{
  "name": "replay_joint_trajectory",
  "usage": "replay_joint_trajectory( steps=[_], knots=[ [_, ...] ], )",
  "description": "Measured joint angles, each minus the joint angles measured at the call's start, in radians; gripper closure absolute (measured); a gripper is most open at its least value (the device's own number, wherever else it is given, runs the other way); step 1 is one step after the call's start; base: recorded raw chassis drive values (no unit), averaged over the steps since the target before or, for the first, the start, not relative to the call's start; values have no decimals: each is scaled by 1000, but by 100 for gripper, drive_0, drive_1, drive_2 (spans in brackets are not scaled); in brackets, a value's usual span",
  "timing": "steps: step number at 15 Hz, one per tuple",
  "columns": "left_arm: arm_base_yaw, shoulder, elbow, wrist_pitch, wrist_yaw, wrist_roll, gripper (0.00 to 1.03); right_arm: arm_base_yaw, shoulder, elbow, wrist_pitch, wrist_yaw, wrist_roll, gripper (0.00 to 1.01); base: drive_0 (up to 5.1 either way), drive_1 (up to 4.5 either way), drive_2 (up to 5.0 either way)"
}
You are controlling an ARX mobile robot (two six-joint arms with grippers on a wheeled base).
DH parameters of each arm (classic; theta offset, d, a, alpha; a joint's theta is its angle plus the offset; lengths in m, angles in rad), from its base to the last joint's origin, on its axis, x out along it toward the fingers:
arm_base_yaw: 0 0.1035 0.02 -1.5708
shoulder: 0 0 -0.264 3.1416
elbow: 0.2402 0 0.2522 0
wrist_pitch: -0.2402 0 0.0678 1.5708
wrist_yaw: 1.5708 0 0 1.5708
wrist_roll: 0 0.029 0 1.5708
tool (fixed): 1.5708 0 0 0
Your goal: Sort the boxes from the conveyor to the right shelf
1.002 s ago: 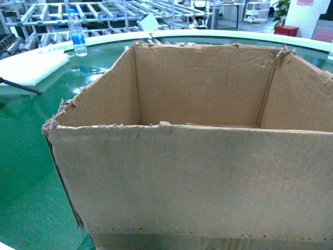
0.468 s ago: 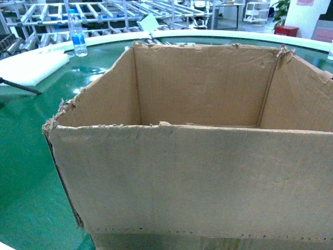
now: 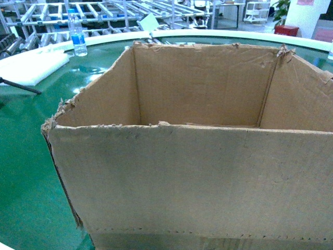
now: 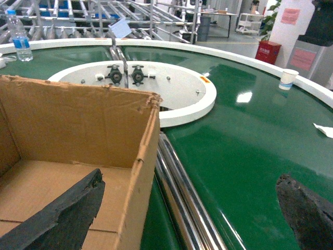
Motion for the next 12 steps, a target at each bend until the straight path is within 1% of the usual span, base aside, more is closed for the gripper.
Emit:
replay_joint_trajectory(
  steps=[1,2,3,4,5,6,7,8,9,10,12],
  knots=[
    [-23,80,59,-31,18,-9,5,23,67,64,-23,-5,-1,3,0,0,0],
    [-34,142,112,-47,48,-19,5,43,132,125,-22,1,-11,3,0,0,0],
    [-43,186,161,-75,68,-22,5,56,180,180,-50,1,-20,3,0,0,0],
    [-48,235,221,-121,101,-45,5,64,237,232,-71,11,-32,3,0,0,0],
    [-64,288,283,-183,91,-52,5,63,294,282,-134,8,-32,3,0,0,0],
    [-72,320,313,-219,99,-64,5,62,325,308,-182,4,-31,3,0,0,0],
    [-89,356,347,-282,109,-75,5,57,354,333,-249,-6,-26,3,0,0,0],
    [-92,380,370,-336,153,-97,5,57,374,351,-293,-21,-13,3,0,0,0],
    [-93,410,392,-376,192,-144,5,71,399,373,-336,-17,-3,3,0,0,0],
    [-98,428,400,-409,206,-175,5,72,408,384,-350,-13,5,3,0,0,0],
    [-112,455,398,-489,200,-229,5,77,429,387,-365,8,8,3,0,0,0]
  ],
)
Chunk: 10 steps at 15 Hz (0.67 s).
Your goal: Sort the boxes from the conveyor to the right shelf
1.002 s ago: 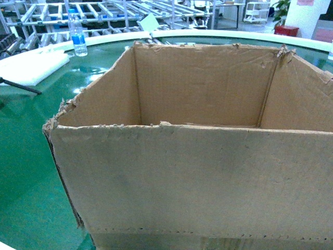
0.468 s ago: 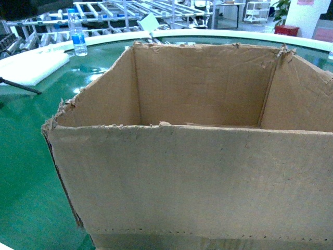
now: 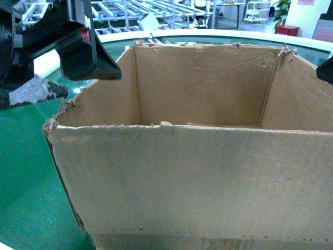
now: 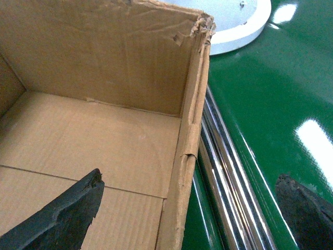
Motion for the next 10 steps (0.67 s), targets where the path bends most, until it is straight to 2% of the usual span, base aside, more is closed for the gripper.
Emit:
replay_joint_trajectory(
  steps=[1,2,4,10],
  knots=[
    [0,9,-7,-25,0,-31,5,-2,7,-8,-7,5,9,3,0,0,0],
    [-4,14,-33,-23,-30,-28,5,-8,8,-41,2,23,19,3,0,0,0],
    [-16,24,-43,-30,-47,-18,5,-14,44,-89,18,29,32,3,0,0,0],
    [-41,73,-43,-28,-85,2,7,-6,76,-85,52,43,34,4,0,0,0]
  ],
)
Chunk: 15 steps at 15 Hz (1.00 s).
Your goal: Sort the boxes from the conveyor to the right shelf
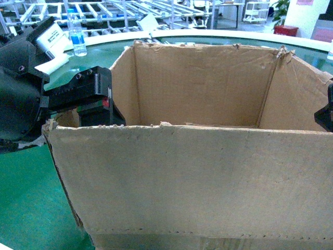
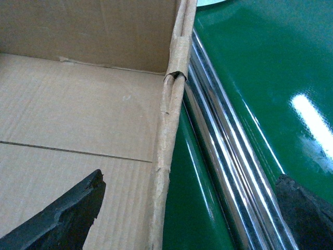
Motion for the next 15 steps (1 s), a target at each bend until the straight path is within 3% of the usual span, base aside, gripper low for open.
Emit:
replay_joint_trajectory(
  steps=[2,6,8,10,15],
  knots=[
    [3,-1,1,-8,-41,8,33,-2,3,3,3,0,-5,31,0,0,0],
    [-23,-13,7,-9,-61,20,80,-8,-3,3,3,-22,-12,79,0,0,0],
    [-35,-16,7,-6,-108,20,97,1,-9,3,11,-44,10,97,0,0,0],
    [-35,-20,7,-4,-113,21,98,2,-11,3,27,-43,27,97,0,0,0],
    [-26,-138,105,-18,-132,34,98,-7,-105,129,32,-37,11,97,0,0,0]
  ],
)
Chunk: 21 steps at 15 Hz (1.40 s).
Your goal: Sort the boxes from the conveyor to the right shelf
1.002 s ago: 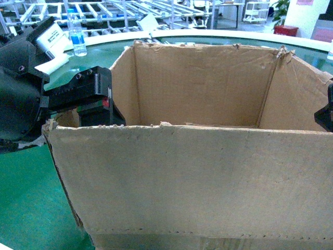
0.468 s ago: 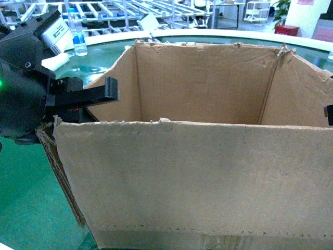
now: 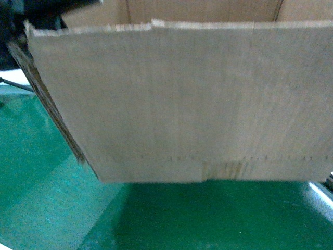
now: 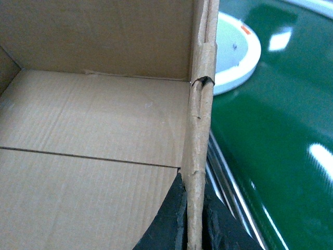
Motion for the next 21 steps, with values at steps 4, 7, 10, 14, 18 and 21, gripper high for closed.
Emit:
replay_joint_trajectory(
  steps=[4,7,10,14,18,21],
  knots=[
    [-19,-62,20,-15,-42,18,98,0,-58,25,7,16,-23,97,0,0,0],
    [-19,-57,20,-14,-42,18,98,0,-49,24,10,16,-24,97,-94,-74,165],
    [-19,-55,20,-19,-42,18,99,0,-48,23,4,18,-24,97,-282,-223,496],
    [-20,-55,20,-10,-42,19,99,1,-49,23,11,21,-27,97,-282,-223,496],
    [-20,-57,20,-18,-42,19,99,1,-50,23,6,21,-27,97,-282,-223,496],
    [-20,-57,20,-15,-42,19,99,1,-49,23,10,22,-27,97,-282,-223,496]
  ],
)
